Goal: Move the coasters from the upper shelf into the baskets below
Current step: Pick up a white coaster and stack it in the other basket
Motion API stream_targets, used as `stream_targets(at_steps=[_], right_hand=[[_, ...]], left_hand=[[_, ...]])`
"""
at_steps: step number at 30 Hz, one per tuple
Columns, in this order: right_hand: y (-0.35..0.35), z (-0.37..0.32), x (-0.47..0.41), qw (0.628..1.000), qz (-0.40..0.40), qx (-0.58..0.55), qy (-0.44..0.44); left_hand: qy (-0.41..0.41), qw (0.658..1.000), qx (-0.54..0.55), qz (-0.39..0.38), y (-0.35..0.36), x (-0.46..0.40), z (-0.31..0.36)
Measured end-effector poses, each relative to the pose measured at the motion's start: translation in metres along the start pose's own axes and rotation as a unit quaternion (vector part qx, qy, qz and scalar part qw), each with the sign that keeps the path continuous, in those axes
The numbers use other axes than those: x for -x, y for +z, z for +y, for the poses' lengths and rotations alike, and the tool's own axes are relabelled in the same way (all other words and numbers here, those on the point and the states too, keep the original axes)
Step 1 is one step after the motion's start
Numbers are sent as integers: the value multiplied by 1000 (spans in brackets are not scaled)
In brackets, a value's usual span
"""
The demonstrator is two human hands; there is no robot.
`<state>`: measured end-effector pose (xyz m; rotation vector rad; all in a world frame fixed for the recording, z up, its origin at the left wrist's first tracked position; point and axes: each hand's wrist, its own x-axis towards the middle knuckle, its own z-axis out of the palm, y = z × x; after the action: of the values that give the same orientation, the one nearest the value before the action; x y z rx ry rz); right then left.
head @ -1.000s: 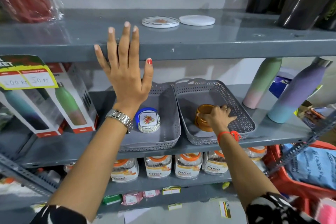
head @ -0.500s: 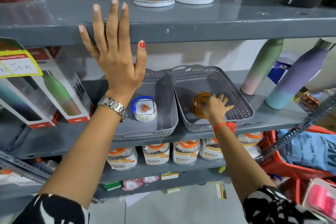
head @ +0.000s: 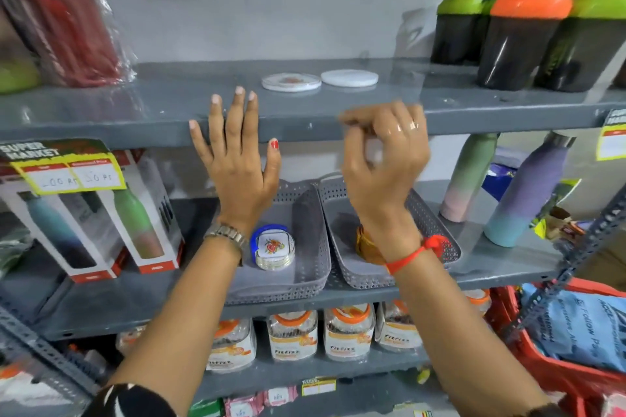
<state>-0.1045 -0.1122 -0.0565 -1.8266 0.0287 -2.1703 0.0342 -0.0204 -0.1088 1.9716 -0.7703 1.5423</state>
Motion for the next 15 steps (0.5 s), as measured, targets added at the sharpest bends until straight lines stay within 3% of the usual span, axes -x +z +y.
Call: stream_targets(at_steps=[2,4,6,8,12,15], right_hand=[[19,-11,-35,998,-58,25,31],[42,-6,-66,969,-208,90,98],[69,9,-90,905,-376,160,121],[93,23,-106,835,-494,206,129],[131,46,-119,727,-625,214,187],[145,55,-118,672,-680,209,207]], left_hand=[[-6,1000,6,-3,-2,-1,1],[-12,1000,18,-10,-3,-1,2],[-11,1000,16,-13,-5,-1,3],[-7,1000,8,-21,-5,0,2],[1,999,1,-34,-3,-1,-1],[-8,999,6,-38,-2,-1,-2]])
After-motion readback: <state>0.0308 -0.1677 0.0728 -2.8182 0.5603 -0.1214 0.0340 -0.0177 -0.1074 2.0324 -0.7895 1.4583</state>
